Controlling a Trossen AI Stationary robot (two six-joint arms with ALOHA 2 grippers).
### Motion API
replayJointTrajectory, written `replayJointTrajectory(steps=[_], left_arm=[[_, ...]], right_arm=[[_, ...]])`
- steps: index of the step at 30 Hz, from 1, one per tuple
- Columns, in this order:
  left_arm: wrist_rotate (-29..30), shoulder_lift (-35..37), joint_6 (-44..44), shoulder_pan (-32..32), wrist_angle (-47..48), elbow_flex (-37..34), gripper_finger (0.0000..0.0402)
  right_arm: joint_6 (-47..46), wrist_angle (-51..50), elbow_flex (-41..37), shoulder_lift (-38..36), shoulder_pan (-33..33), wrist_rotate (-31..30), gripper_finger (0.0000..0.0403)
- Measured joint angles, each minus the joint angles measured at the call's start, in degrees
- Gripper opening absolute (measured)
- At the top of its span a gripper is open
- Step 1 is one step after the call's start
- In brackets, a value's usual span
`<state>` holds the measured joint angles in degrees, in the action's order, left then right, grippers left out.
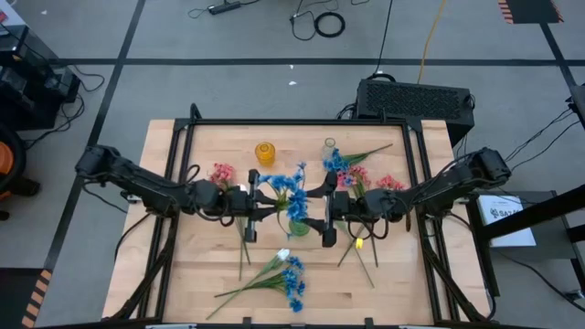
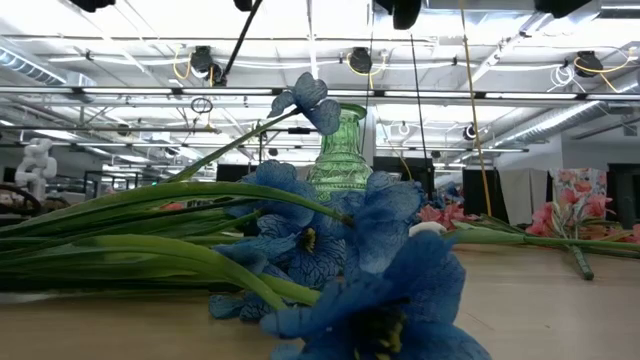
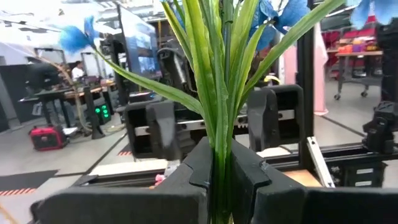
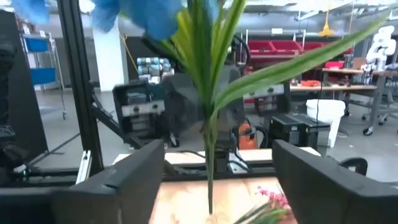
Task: Sort flowers into vase by color
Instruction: Put the top left blue flowers into the yellow vase
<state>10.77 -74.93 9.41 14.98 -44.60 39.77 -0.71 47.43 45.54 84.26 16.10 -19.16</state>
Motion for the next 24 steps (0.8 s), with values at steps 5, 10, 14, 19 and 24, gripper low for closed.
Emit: replayJointTrajectory(steps=[5,10,14,19,24], left_arm=[[-1.9,-1.46,0.06,0.0,-1.95,0.0,0.003],[-2.01,-3.12,0.42,0.0,-3.76,0.0,0.003],[-2.01,-5.0,0.46,0.0,-5.37,0.0,0.003],[-2.01,-5.54,1.58,0.0,-7.17,0.0,0.003],[-3.94,-5.58,1.67,0.0,-7.62,0.0,0.003]], right_arm=[[1.46,2.11,0.0,0.03,0.0,0.02,0.0323],[2.8,3.01,0.0,0.03,0.11,2.43,0.0331],[4.95,4.35,0.0,0.03,0.33,3.09,0.0331],[6.02,4.34,0.0,0.03,0.5,4.51,0.0331],[5.99,4.75,-0.02,0.03,0.5,6.1,0.0332]])
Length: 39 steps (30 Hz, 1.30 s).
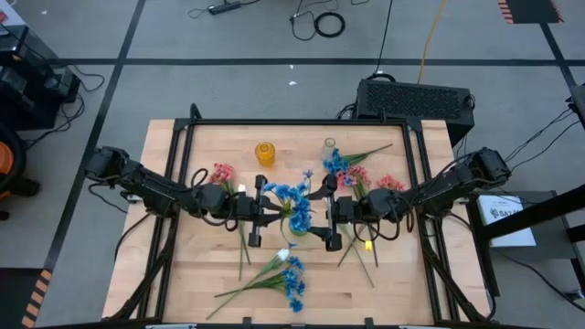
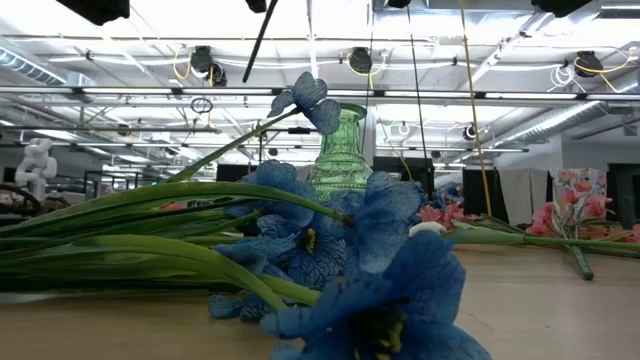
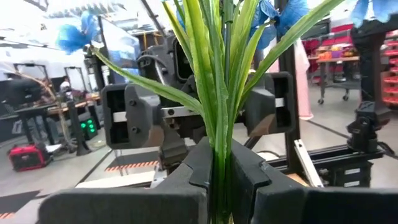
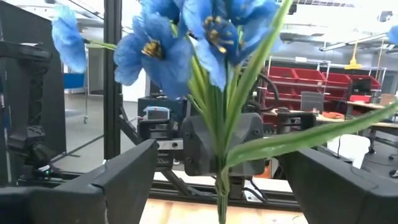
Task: Sort flowers into vase by color
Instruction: Put the top left blue flowers into the yellow vase
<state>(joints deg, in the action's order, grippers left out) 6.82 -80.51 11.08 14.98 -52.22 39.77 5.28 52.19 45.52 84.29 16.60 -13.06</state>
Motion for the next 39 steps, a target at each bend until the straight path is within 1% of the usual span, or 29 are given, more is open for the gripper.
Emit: replayJointTrajectory(steps=[10,15,18,22,32,35,39], left_arm=[[-0.01,0.0,0.26,0.0,-0.29,0.0,0.003],[0.81,0.0,0.44,-0.06,-2.65,0.0,0.003],[0.92,0.0,1.72,-0.06,-3.67,0.0,0.003],[0.97,-0.11,1.73,-0.81,-4.27,0.26,0.003],[1.35,-6.7,1.32,-1.52,-1.46,5.15,0.003],[1.36,-7.63,1.3,-1.57,-1.6,6.23,0.003],[1.36,-7.68,1.32,-1.56,-1.37,6.86,0.003]], right_arm=[[1.01,1.96,0.02,-0.02,-0.02,-0.02,0.0332],[3.03,3.29,0.02,-0.02,-0.33,-0.02,0.0332],[1.97,4.91,0.02,-0.04,-1.3,-0.07,0.0332],[-0.15,4.33,0.02,-0.07,-2.28,-0.06,0.0332],[-0.02,4.12,0.02,-0.04,-2.4,1.07,0.0331],[0.02,3.36,0.02,-0.04,-2.4,1.16,0.0323],[0.11,2.3,0.02,-0.04,-2.43,1.22,0.0299]])
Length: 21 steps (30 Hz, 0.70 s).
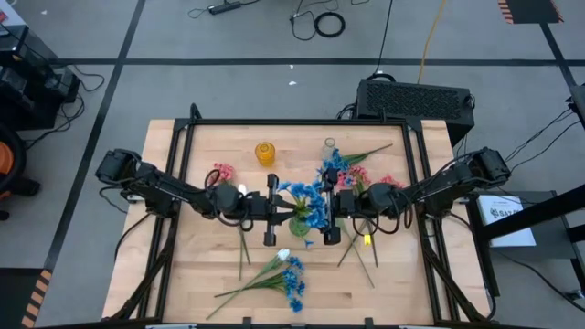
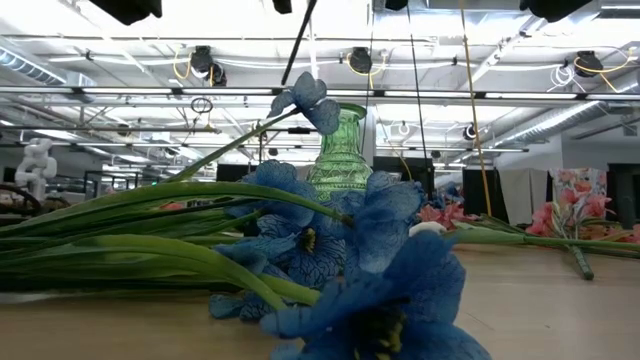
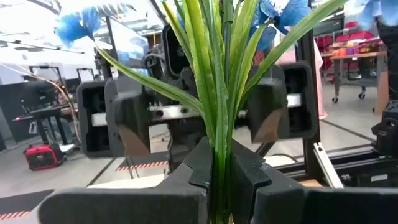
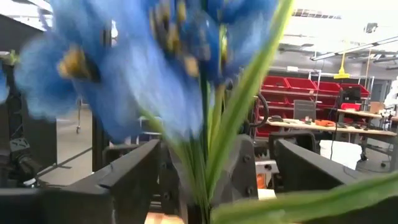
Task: Sort flowers into vase by color
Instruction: Put the top left blue flowers into the yellow vase
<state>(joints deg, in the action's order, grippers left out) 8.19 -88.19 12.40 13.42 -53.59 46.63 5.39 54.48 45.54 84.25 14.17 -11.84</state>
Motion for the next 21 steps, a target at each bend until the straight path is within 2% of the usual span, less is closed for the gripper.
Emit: replayJointTrajectory(steps=[12,21], left_arm=[[0.1,0.01,0.0,-0.3,1.39,0.0,0.003],[0.26,0.01,0.0,-0.32,1.82,-0.02,0.003]], right_arm=[[1.27,0.23,0.0,0.0,-0.31,0.19,0.0173],[1.29,-0.01,0.0,0.0,-0.31,0.22,0.0097]])
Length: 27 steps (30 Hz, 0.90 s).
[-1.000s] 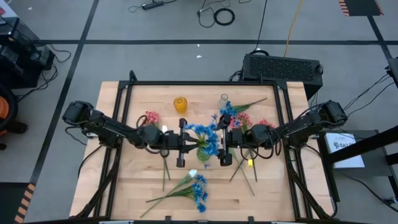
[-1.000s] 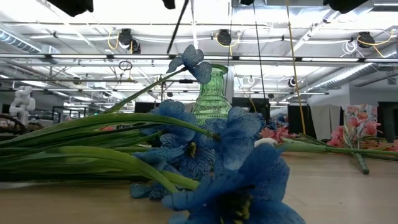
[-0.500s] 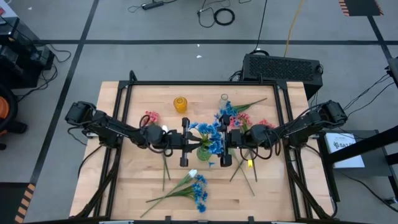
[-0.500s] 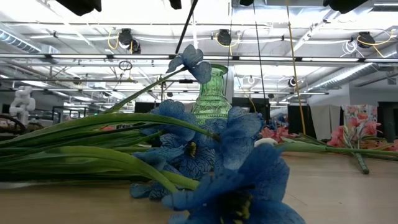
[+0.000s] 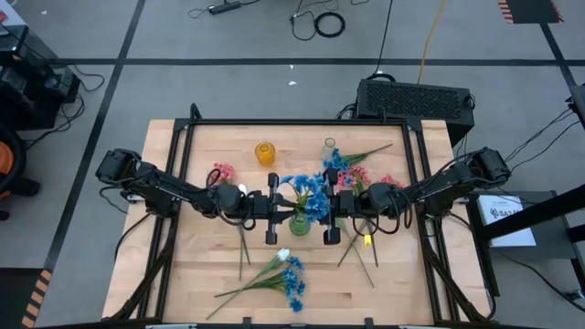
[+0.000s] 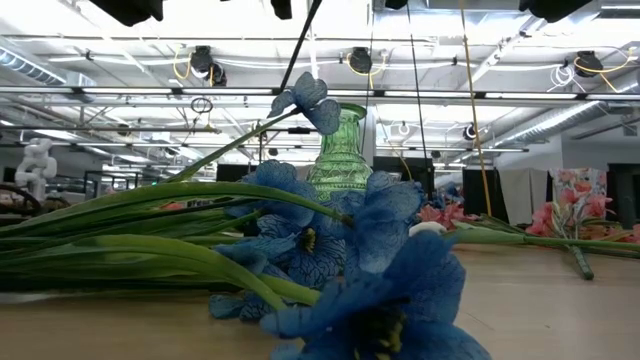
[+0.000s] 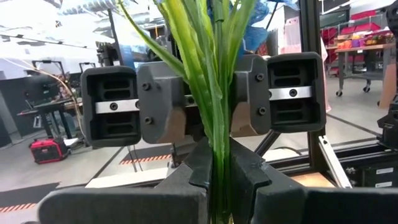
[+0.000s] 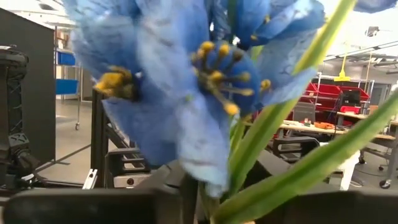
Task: Sort flowers into vase by color
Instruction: Put the top left blue flowers into the yellow vase
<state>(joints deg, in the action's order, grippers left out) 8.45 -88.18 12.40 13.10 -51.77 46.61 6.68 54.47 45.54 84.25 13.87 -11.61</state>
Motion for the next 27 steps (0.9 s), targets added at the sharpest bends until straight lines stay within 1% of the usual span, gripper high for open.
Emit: replayJointTrajectory(steps=[4,7,9,11,15,19,21,24,27], left_arm=[[0.17,0.0,-0.01,0.0,0.11,0.0,0.003],[2.18,0.0,-0.04,0.04,0.29,-0.01,0.0031],[3.06,0.0,-0.04,0.16,0.59,0.0,0.0039],[3.23,0.02,-0.34,0.2,1.22,-0.01,0.0058],[3.51,0.21,-2.67,0.15,3.6,-0.02,0.0114],[3.65,3.1,-2.93,0.15,10.09,-0.04,0.0168],[3.67,5.66,-2.95,0.4,15.38,-0.04,0.0188],[3.76,9.92,-2.97,0.86,24.0,-0.04,0.0208],[3.91,14.06,-3.66,1.13,32.69,-0.04,0.0214]], right_arm=[[0.02,-0.34,0.0,0.0,0.02,0.06,0.0058],[0.17,-0.47,0.0,0.0,0.0,-0.23,0.0026],[0.68,-0.64,0.0,0.0,-0.04,-0.44,0.001],[1.03,-0.88,0.0,0.0,-0.04,-0.44,0.0008],[1.69,-0.87,0.0,0.02,-0.04,-0.44,0.0009],[1.77,-1.01,0.0,-0.27,-0.03,-0.42,0.0003],[1.77,-0.93,0.0,-0.7,-0.02,-0.41,0.0003],[1.77,-1.27,0.0,-1.44,-0.02,-0.41,0.0004],[1.75,-1.55,0.0,-2.01,-0.02,-0.38,0.0004]])
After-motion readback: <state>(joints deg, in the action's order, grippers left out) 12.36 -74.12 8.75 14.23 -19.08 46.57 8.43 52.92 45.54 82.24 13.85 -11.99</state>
